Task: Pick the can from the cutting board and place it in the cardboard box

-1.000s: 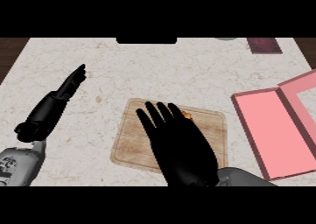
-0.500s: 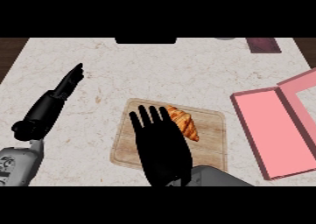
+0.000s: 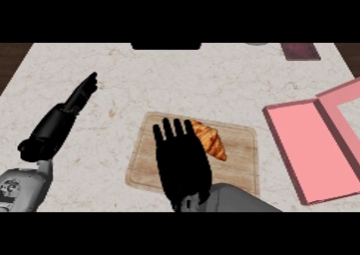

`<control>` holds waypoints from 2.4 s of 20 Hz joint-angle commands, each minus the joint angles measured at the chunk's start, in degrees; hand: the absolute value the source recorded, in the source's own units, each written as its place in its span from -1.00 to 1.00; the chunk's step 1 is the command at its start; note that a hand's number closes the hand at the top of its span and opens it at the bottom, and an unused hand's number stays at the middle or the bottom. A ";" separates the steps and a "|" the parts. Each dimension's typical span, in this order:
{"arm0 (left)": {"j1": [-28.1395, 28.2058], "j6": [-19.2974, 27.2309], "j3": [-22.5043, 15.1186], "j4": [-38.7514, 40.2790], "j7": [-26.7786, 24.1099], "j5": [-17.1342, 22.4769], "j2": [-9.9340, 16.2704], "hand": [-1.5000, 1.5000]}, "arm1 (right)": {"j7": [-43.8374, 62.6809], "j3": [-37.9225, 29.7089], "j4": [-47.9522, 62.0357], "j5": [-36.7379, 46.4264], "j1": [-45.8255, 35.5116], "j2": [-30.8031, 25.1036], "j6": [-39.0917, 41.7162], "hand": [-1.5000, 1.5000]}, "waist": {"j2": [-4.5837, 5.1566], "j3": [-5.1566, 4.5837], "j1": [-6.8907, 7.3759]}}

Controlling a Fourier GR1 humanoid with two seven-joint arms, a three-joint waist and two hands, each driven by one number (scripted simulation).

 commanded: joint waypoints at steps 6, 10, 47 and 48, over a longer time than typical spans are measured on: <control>0.42 -1.88 2.52 -0.99 -0.19 -0.05 0.57 0.00 | 5.88 1.02 1.47 6.00 4.70 1.78 2.20 -1.00 | -0.02 0.02 -0.05; 2.60 0.23 -0.59 -4.03 1.89 -3.49 -3.21 0.00 | 4.33 -1.58 2.61 2.32 1.80 1.80 2.70 -1.00 | 0.02 0.02 0.36; 0.00 -6.15 4.00 -2.26 0.71 -5.76 -6.39 0.00 | -19.28 -25.23 35.88 13.54 -3.91 1.83 -27.46 1.00 | 1.03 0.14 2.39; -1.48 -6.44 4.84 0.20 0.45 -5.74 -5.90 0.00 | -19.59 -23.80 39.56 12.58 -5.89 1.83 -30.78 1.00 | 1.02 0.09 2.29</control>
